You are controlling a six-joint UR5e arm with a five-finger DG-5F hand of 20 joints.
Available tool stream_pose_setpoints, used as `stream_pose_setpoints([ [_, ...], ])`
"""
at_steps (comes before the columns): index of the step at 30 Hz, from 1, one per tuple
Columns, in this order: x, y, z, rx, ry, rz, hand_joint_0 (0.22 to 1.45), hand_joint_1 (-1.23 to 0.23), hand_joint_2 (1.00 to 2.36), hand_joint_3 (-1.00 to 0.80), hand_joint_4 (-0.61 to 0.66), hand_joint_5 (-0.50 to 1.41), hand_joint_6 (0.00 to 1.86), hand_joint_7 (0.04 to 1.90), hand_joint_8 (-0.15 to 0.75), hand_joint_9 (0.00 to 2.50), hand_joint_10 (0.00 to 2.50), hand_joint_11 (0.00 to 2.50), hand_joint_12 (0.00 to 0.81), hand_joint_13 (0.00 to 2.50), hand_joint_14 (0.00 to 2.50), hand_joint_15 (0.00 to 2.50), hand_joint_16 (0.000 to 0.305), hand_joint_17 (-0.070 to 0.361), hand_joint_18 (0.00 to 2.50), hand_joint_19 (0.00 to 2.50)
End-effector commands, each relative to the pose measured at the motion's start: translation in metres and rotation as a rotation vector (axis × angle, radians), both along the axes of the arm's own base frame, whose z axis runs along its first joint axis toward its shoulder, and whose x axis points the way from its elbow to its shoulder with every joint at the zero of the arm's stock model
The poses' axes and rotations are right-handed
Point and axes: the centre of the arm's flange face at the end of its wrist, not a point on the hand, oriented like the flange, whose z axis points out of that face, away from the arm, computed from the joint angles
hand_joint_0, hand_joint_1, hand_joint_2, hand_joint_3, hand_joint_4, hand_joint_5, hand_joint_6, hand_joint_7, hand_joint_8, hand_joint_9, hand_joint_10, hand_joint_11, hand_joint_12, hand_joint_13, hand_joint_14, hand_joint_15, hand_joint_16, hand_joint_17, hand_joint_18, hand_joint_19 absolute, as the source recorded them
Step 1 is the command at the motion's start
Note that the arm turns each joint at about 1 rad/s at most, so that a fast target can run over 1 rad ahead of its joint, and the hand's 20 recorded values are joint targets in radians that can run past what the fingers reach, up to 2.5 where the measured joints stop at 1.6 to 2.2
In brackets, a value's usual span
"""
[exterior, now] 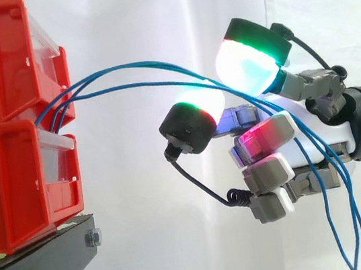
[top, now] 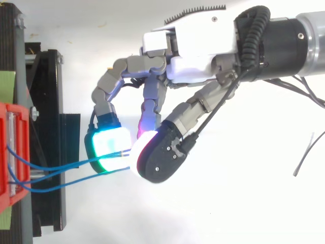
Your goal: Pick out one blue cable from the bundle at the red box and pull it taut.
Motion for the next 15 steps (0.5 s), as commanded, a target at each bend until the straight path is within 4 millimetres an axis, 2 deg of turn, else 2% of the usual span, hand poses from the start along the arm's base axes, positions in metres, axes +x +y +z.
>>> stream_pose_setpoints([
  [1, -0.0001, 0.0, -0.0001, 0.0, 0.001, 0.0, 0.56, -0.61, 1.0, -0.5, 0.02, -0.07, 0.88, 0.88, 0.259, 1.38, 0.02, 0.66, 0.348, 1.18, 0.02, 0.64, 0.044, 0.099, 0.98, 0.69],
  [6, 0.0002, 0.0, 0.0002, 0.0, -0.002, 0.0, 0.57, -0.55, 1.0, -0.46, 0.0, -0.07, 0.87, 0.91, 0.256, 1.38, 0.02, 0.66, 0.344, 1.17, 0.03, 0.65, 0.043, 0.097, 0.97, 0.71],
  [11, 0.0, -0.0012, 0.0006, 0.0, -0.001, -0.002, 0.57, -0.66, 1.01, -0.28, 0.0, -0.06, 0.88, 0.94, 0.269, 1.4, 0.02, 0.66, 0.357, 1.2, 0.02, 0.64, 0.045, 0.102, 1.0, 0.68],
  [15, 0.0007, -0.0012, 0.0012, 0.0, -0.007, -0.002, 0.57, -0.72, 1.01, -0.22, 0.0, -0.06, 0.88, 0.94, 0.286, 1.41, 0.02, 0.65, 0.374, 1.22, 0.02, 0.62, 0.049, 0.111, 1.04, 0.65],
])
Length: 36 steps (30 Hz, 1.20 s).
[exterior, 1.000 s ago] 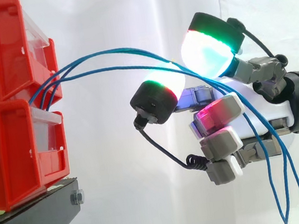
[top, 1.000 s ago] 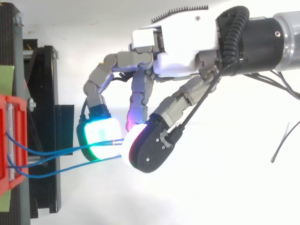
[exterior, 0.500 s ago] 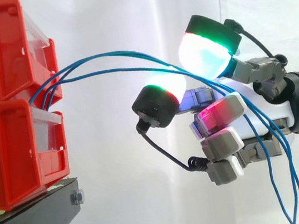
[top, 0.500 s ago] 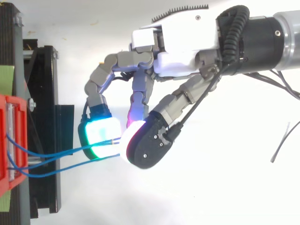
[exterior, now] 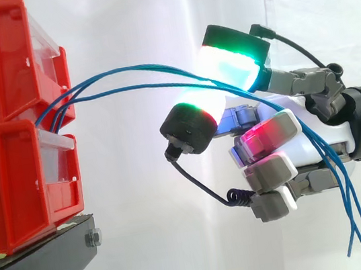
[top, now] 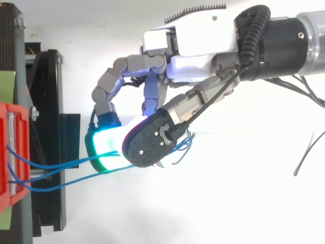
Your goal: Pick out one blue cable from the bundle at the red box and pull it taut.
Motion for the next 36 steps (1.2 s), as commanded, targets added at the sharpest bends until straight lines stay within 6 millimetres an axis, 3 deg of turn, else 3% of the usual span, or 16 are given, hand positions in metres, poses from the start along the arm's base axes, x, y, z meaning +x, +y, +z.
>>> stream_pose_setpoints([
  [1, 0.0001, -0.0014, 0.0003, 0.0, -0.004, -0.002, 0.57, -0.72, 1.01, -0.23, 0.01, -0.06, 0.89, 0.92, 0.284, 1.41, 0.02, 0.65, 0.37, 1.22, 0.02, 0.62, 0.049, 0.11, 1.04, 0.65],
  [6, 0.0001, -0.0014, 0.0003, 0.0, -0.004, -0.002, 0.55, -0.64, 1.0, -0.49, 0.03, -0.07, 0.88, 0.9, 0.262, 1.38, 0.02, 0.66, 0.35, 1.19, 0.03, 0.65, 0.044, 0.099, 0.98, 0.69],
  [9, 0.0005, -0.0014, 0.001, 0.0, -0.006, -0.002, 0.47, -0.47, 1.0, -0.5, 0.07, -0.07, 0.83, 0.9, 0.278, 1.39, 0.02, 0.64, 0.373, 1.22, 0.02, 0.63, 0.051, 0.114, 1.03, 0.67],
  [11, 0.0005, -0.0014, 0.001, 0.0, -0.006, -0.002, 0.44, -0.43, 1.0, -0.5, 0.09, -0.07, 0.83, 0.86, 0.287, 1.4, 0.02, 0.63, 0.392, 1.21, 0.02, 0.62, 0.055, 0.123, 1.05, 0.65],
  [15, 0.0005, -0.0014, 0.001, 0.0, -0.006, -0.002, 0.41, -0.53, 1.0, -0.5, 0.1, -0.07, 0.83, 0.83, 0.293, 1.41, 0.02, 0.63, 0.397, 1.21, 0.02, 0.61, 0.056, 0.125, 1.07, 0.64],
  [23, 0.0003, -0.0014, 0.0008, 0.0, -0.004, -0.002, 0.56, -0.8, 1.0, -0.5, 0.04, -0.08, 0.85, 0.89, 0.25, 1.38, 0.03, 0.67, 0.345, 1.18, 0.03, 0.65, 0.044, 0.098, 0.98, 0.69],
  [36, 0.0005, -0.0014, 0.001, 0.0, -0.006, -0.002, 0.57, -0.83, 1.01, -0.12, 0.0, -0.06, 0.91, 0.87, 0.284, 1.44, 0.02, 0.66, 0.377, 1.23, 0.02, 0.61, 0.052, 0.117, 1.07, 0.63],
])
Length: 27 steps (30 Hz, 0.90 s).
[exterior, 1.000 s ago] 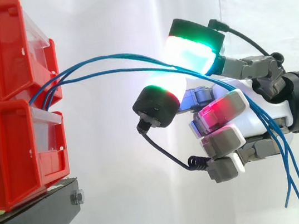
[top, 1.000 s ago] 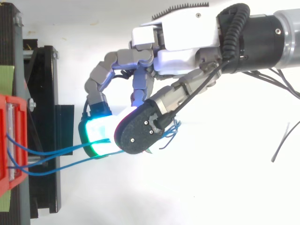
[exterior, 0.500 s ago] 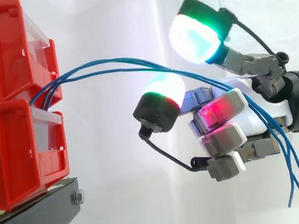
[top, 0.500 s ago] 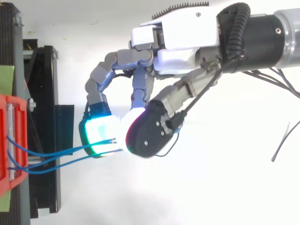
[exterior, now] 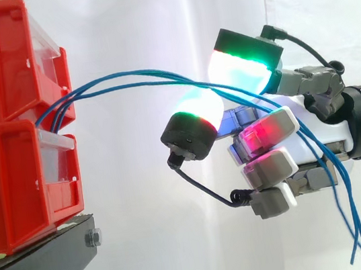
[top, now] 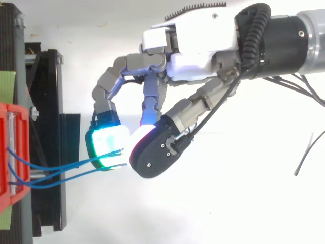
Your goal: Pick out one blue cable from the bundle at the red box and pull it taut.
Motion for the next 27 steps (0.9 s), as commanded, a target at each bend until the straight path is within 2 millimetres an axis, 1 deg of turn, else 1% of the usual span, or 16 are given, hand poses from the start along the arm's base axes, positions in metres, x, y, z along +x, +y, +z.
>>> stream_pose_setpoints([
  [1, -0.0001, 0.0, -0.0001, 0.0, 0.001, 0.0, 0.57, -0.83, 1.01, -0.1, 0.0, -0.06, 0.91, 0.87, 0.285, 1.44, 0.02, 0.65, 0.381, 1.24, 0.02, 0.61, 0.052, 0.118, 1.08, 0.63],
  [6, 0.0002, 0.0, 0.0001, 0.0, -0.002, 0.0, 0.58, -0.85, 1.01, -0.08, -0.01, -0.06, 0.91, 0.87, 0.297, 1.45, 0.02, 0.65, 0.384, 1.24, 0.02, 0.6, 0.053, 0.12, 1.09, 0.61],
  [10, -0.0003, 0.0, -0.0003, 0.0, 0.003, 0.0, 0.61, -0.88, 1.02, -0.11, -0.03, -0.06, 0.92, 0.91, 0.282, 1.42, 0.02, 0.66, 0.366, 1.21, 0.02, 0.62, 0.048, 0.108, 1.05, 0.64],
  [14, -0.0005, 0.0001, -0.0004, 0.0, 0.005, 0.002, 0.66, -0.91, 1.02, -0.19, -0.05, -0.07, 0.92, 0.97, 0.259, 1.39, 0.02, 0.7, 0.335, 1.18, 0.02, 0.65, 0.041, 0.092, 0.99, 0.68],
  [20, -0.0011, -0.0008, -0.0004, 0.001, 0.005, 0.012, 0.73, -0.94, 1.01, -0.31, -0.11, -0.07, 0.93, 1.01, 0.259, 1.4, 0.03, 0.7, 0.331, 1.19, 0.03, 0.64, 0.04, 0.09, 1.0, 0.68],
  [27, -0.0005, -0.0008, 0.0019, 0.0, -0.003, 0.012, 0.77, -0.96, 1.01, -0.38, -0.16, -0.07, 0.94, 1.06, 0.254, 1.41, 0.02, 0.7, 0.323, 1.19, 0.03, 0.65, 0.039, 0.088, 1.01, 0.68],
])
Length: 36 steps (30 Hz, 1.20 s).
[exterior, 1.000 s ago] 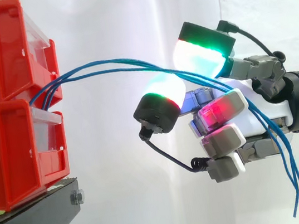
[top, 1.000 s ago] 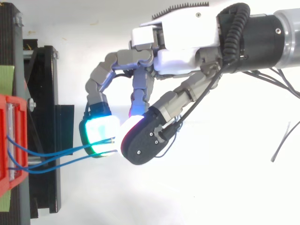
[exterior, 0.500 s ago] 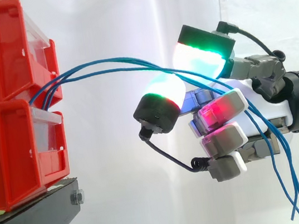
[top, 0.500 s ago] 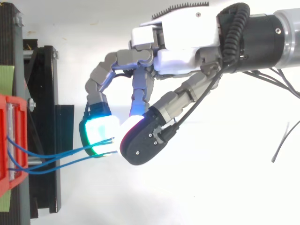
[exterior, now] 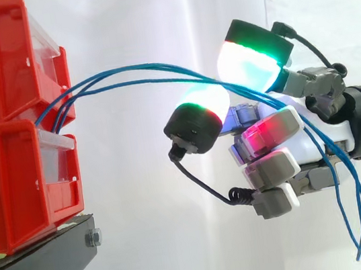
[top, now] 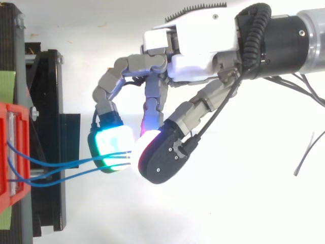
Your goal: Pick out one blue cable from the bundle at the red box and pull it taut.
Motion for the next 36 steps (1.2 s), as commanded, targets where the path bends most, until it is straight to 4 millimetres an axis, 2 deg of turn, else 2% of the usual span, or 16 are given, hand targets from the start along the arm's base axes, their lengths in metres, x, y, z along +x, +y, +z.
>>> stream_pose_setpoints([
  [1, 0.0003, 0.0001, 0.0004, 0.0, -0.001, 0.001, 0.78, -0.96, 1.01, -0.39, -0.18, -0.07, 0.94, 1.07, 0.25, 1.41, 0.03, 0.7, 0.32, 1.19, 0.03, 0.65, 0.039, 0.088, 1.01, 0.68],
  [9, -0.0003, 0.0002, -0.0006, 0.0, 0.003, 0.002, 0.81, -0.97, 1.0, -0.5, -0.23, -0.07, 0.95, 1.07, 0.245, 1.41, 0.02, 0.71, 0.322, 1.2, 0.03, 0.66, 0.038, 0.086, 1.02, 0.67],
  [23, -0.0006, -0.0006, -0.0006, 0.0, 0.003, 0.004, 0.77, -0.99, 1.0, -0.5, -0.25, -0.08, 0.95, 1.01, 0.239, 1.41, 0.03, 0.71, 0.317, 1.2, 0.03, 0.65, 0.038, 0.085, 1.03, 0.67],
  [27, -0.001, -0.0012, -0.0007, 0.0, 0.005, 0.008, 0.75, -0.98, 1.0, -0.5, -0.2, -0.07, 0.95, 1.04, 0.237, 1.43, 0.03, 0.71, 0.32, 1.21, 0.03, 0.66, 0.038, 0.086, 1.03, 0.67],
  [32, -0.0007, -0.0012, 0.0, 0.0, 0.003, 0.008, 0.67, -0.88, 1.0, -0.48, -0.1, -0.07, 0.94, 0.89, 0.248, 1.45, 0.03, 0.69, 0.325, 1.21, 0.03, 0.65, 0.04, 0.09, 1.03, 0.69],
  [36, -0.0007, -0.0012, 0.0, 0.0, 0.003, 0.008, 0.62, -0.81, 1.0, -0.44, -0.06, -0.07, 0.92, 0.89, 0.242, 1.42, 0.02, 0.68, 0.332, 1.2, 0.03, 0.65, 0.042, 0.094, 1.01, 0.69],
])
